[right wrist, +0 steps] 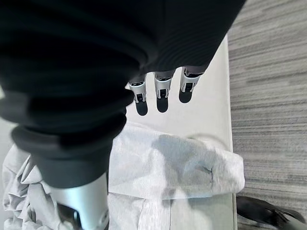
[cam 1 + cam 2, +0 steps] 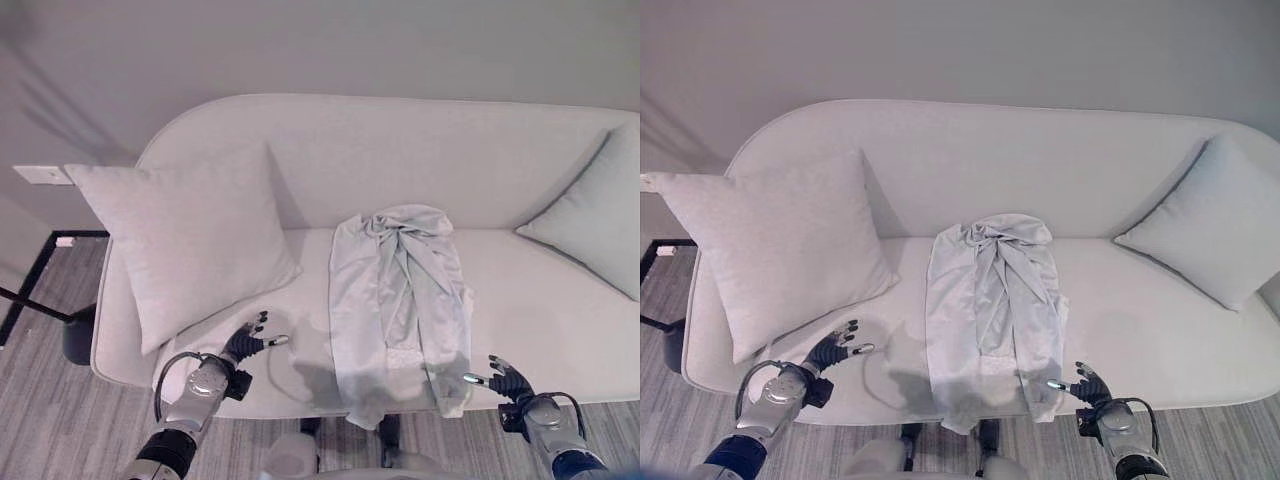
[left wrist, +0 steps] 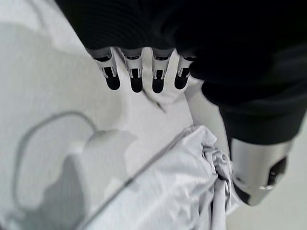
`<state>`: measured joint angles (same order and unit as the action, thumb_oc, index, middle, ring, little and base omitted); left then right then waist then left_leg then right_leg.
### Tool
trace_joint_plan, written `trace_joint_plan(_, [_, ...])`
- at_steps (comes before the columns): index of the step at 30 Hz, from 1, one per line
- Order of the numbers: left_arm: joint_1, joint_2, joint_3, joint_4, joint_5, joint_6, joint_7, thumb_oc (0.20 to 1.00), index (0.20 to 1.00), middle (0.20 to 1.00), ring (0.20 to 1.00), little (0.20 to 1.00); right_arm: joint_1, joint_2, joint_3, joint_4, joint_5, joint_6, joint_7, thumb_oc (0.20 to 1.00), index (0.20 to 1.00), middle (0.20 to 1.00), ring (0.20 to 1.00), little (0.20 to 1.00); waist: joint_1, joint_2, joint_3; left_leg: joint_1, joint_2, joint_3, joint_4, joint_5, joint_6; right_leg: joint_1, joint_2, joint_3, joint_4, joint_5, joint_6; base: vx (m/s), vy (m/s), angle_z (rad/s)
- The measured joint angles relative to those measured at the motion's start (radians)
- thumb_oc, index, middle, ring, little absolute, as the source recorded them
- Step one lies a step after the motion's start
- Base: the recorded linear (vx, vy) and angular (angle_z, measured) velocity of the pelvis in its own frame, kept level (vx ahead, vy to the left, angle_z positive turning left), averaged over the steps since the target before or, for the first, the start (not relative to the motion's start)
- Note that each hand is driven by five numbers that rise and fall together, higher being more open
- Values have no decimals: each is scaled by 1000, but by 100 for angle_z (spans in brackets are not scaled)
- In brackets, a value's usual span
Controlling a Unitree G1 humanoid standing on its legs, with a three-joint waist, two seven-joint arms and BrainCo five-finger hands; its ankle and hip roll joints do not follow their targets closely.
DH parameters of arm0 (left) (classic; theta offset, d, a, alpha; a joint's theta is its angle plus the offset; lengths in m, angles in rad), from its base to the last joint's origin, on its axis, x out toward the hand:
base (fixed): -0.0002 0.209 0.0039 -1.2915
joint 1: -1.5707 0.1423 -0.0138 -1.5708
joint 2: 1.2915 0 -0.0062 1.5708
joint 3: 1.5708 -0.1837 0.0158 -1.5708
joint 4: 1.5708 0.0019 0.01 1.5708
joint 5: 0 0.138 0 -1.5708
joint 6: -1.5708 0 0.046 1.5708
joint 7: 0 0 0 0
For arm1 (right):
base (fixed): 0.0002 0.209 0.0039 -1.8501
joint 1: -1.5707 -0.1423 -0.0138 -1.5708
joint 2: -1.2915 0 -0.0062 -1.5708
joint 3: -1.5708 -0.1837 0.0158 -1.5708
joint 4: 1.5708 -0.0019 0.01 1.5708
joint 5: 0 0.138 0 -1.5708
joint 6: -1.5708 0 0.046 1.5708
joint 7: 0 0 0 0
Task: Hang the clothes on the sofa on the clothes rack.
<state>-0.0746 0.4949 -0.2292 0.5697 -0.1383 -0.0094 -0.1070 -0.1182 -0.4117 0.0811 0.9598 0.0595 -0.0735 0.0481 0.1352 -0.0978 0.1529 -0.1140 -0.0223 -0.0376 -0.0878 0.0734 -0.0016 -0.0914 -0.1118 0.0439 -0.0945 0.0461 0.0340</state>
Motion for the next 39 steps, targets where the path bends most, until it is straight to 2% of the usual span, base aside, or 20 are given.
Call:
trace_joint_plan(1, [-12,13,2,-3,0,7,9,1000,1000,1000,1000,1000,-3,2,2,-23,0,-1,0,1000,1000,1000,1000,1000,-2,-2,2,-6,-4,2,0,24,13,0,-1,0,0,48,10,-46,41,3])
trace_joint_plan(2, [-14,12,1,-5,0,8,12,1000,1000,1000,1000,1000,-6,3,10,-27,0,0,0,1000,1000,1000,1000,1000,-2,-3,3,-4,-4,1,0,26,14,2,-1,0,0,55,38,-78,27,6])
trace_joint_plan(5, [-80,16,-20,-17,2,12,33,1000,1000,1000,1000,1000,-71,-3,48,-49,0,2,-9,1000,1000,1000,1000,1000,9,-7,47,-30,4,-2,1,34,2,-24,5,0,1,67,55,-93,3,-1])
trace_joint_plan(9, [-335,17,-94,-49,6,21,58,1000,1000,1000,1000,1000,-299,-8,131,-75,0,1,-20,1000,1000,1000,1000,1000,17,-11,200,-71,23,-4,1,64,-13,-65,25,-5,4,101,50,-153,-11,-3])
trace_joint_plan(10, [-391,37,-140,-65,6,20,68,1000,1000,1000,1000,1000,-337,-16,155,-74,0,0,-23,1000,1000,1000,1000,1000,21,-11,227,-84,25,-7,9,63,-19,-73,31,-5,4,106,48,-137,5,1])
trace_joint_plan(12, [-566,111,-265,-106,11,13,73,1000,1000,1000,1000,1000,-459,-61,208,-57,0,2,-24,1000,1000,1000,1000,1000,37,-7,323,-119,32,-10,41,65,-24,-92,35,-4,5,124,43,-122,18,3])
trace_joint_plan(14, [-671,120,-268,-109,13,14,86,1000,1000,1000,1000,1000,-578,-76,216,-1,4,3,-44,1000,1000,1000,1000,1000,46,-3,378,-152,35,-9,60,65,-28,-118,39,-2,4,132,37,-122,28,-2])
trace_joint_plan(16, [-755,128,-322,-81,13,14,97,1000,1000,1000,1000,1000,-651,-94,236,65,10,13,-54,1000,1000,1000,1000,1000,59,-2,389,-203,39,-10,75,67,-31,-161,44,1,5,141,37,-21,7,-1])
trace_joint_plan(18, [-790,128,-329,-56,13,15,105,1000,1000,1000,1000,1000,-677,-107,234,76,23,22,-58,1000,1000,1000,1000,1000,68,-4,395,-230,41,-11,79,69,-33,-186,49,1,4,145,37,-26,39,1])
trace_joint_plan(22, [-909,190,-433,7,31,25,127,1000,1000,1000,1000,1000,-769,-174,275,128,43,24,-78,1000,1000,1000,1000,1000,72,-9,394,-323,41,-29,121,60,-33,-254,50,-4,5,155,34,-11,14,5])
trace_joint_plan(25, [-969,197,-434,11,41,25,148,1000,1000,1000,1000,1000,-820,-208,265,131,53,24,-93,1000,1000,1000,1000,1000,73,-14,396,-394,40,-37,156,57,-33,-303,51,-7,5,163,31,4,8,8])
trace_joint_plan(30, [-1016,198,-442,10,41,25,167,1000,1000,1000,1000,1000,-864,-239,267,130,80,21,-111,1000,1000,1000,1000,1000,73,-19,396,-467,39,-39,257,11,-26,-330,52,-6,5,167,30,0,0,0])
trace_joint_plan(37, [-1186,216,-526,20,43,21,213,1000,1000,1000,1000,1000,-955,-341,344,174,96,19,-135,1000,1000,1000,1000,1000,66,-28,393,-613,35,-43,425,-56,-9,-395,54,-2,5,185,15,-2,8,-3])
trace_joint_plan(38, [-1199,216,-527,20,43,19,216,1000,1000,1000,1000,1000,-964,-345,343,174,99,19,-137,1000,1000,1000,1000,1000,65,-28,393,-626,34,-43,435,-58,-7,-404,55,-1,5,187,10,-9,-1,-4])
trace_joint_plan(39, [-1216,216,-530,20,45,18,223,1000,1000,1000,1000,1000,-976,-347,344,175,100,19,-144,1000,1000,1000,1000,1000,61,-31,394,-646,33,-41,443,-59,-5,-420,54,0,5,182,-9,0,0,0])
